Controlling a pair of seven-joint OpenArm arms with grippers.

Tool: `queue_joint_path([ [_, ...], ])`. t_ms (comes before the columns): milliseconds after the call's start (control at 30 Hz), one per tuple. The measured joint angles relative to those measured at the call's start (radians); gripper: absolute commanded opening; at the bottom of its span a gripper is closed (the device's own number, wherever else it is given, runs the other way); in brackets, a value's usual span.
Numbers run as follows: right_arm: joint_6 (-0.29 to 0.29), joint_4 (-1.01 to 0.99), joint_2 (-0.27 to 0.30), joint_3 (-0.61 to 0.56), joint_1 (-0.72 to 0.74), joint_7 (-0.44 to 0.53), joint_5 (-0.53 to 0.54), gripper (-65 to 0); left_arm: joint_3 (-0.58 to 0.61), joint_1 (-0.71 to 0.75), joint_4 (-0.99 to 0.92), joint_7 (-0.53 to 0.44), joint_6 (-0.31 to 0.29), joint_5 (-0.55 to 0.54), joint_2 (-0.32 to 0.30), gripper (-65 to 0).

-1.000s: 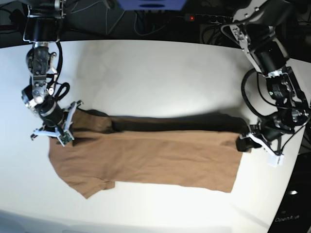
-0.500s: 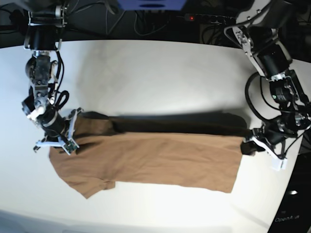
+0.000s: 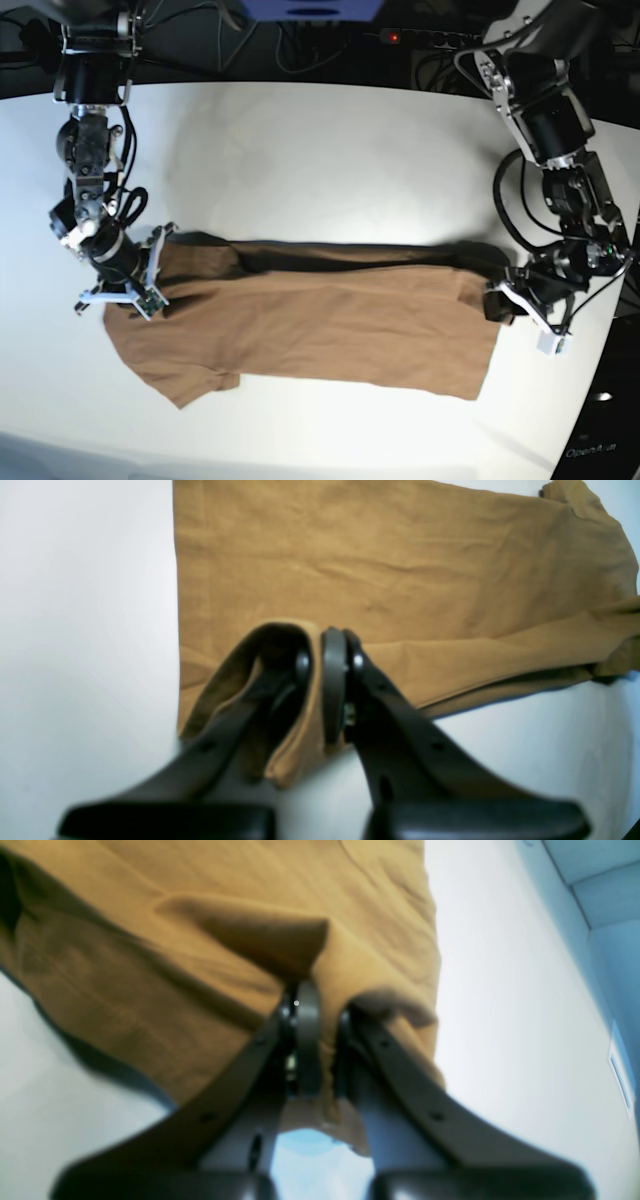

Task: Fold the T-shirt properly

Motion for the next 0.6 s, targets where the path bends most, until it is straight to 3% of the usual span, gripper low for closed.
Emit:
queue_joint_path([
  [600, 0.001, -0.140, 0.003, 0.001, 0.039, 0.087, -0.010, -64.9, 0.000, -0.018, 0.000, 0.000, 0.000, 0.004, -0.008, -62.2],
])
